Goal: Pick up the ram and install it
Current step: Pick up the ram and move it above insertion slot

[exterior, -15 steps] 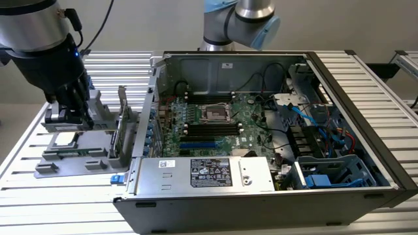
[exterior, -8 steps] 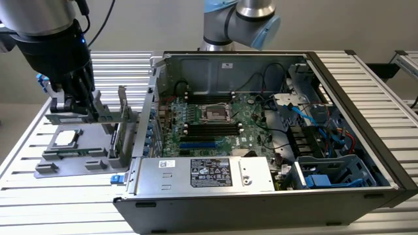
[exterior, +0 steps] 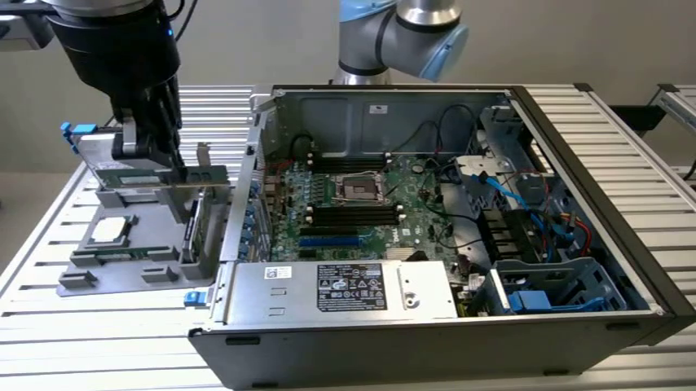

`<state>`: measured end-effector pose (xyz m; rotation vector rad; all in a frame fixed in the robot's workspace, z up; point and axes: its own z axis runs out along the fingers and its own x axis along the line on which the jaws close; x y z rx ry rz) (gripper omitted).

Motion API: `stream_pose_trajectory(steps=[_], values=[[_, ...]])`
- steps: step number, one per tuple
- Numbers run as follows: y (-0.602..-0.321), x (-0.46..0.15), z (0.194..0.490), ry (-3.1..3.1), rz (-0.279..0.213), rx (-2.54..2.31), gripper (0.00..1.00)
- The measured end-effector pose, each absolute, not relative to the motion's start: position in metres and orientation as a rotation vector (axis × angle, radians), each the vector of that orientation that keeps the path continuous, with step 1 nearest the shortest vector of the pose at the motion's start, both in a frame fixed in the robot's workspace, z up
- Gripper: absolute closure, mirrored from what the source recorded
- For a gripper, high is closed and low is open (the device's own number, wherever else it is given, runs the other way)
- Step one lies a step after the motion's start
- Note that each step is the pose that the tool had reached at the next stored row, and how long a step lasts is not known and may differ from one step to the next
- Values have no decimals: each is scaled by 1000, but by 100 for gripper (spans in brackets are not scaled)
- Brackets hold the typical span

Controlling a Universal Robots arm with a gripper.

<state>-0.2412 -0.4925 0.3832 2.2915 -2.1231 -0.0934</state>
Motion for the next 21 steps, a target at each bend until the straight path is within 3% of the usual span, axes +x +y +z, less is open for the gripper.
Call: stream_pose_trajectory(steps=[9, 21], values=[[-493, -201, 400, -2133, -117, 2303, 86], [-493, -146, 401, -2135, -131, 2312, 86]])
